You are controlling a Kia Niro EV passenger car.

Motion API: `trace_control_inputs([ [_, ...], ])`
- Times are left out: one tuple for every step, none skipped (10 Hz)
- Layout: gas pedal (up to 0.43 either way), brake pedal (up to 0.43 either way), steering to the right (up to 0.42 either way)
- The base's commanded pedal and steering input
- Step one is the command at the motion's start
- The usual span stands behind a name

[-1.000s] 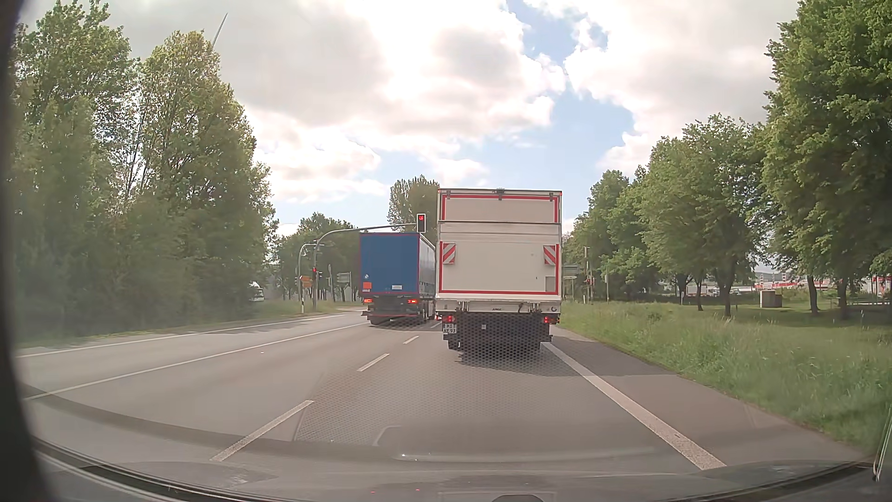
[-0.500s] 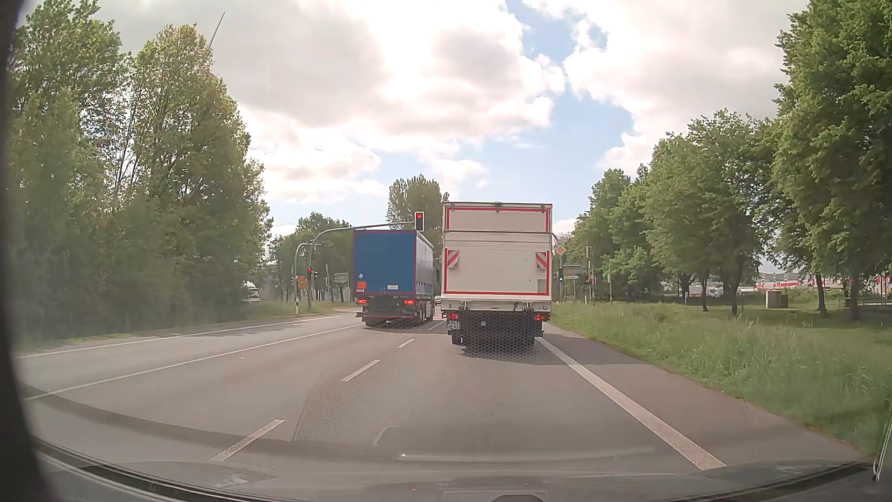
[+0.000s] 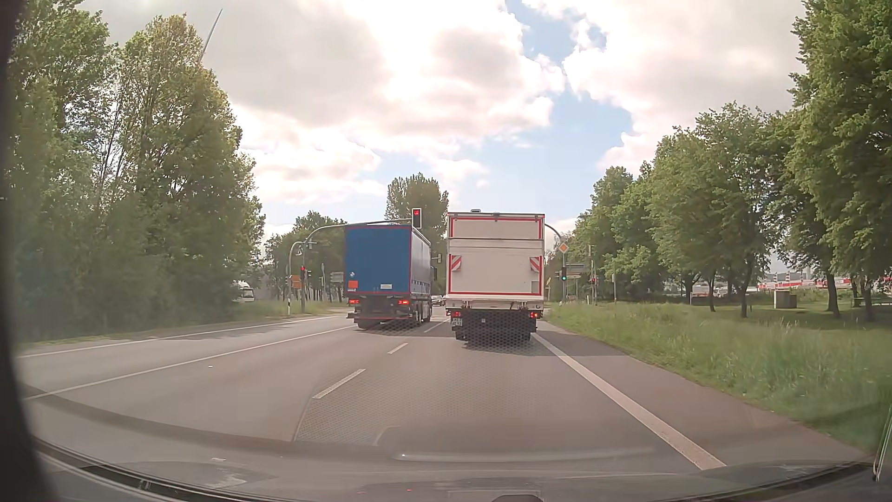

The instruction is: Follow the waypoints while adhering to traffic rules and regulations

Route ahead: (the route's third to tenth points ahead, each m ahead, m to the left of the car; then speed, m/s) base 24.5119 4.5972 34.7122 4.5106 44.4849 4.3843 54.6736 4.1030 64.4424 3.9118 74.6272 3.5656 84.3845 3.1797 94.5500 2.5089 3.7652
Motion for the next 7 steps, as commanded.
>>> trace_control_inputs([
  [0.000,0.000,0.002],
  [0.000,0.000,0.002],
  [0.000,0.000,0.002],
  [0.000,0.000,0.002],
  [0.000,0.000,0.002],
  [0.000,0.000,0.003],
  [0.000,0.000,0.003],
])
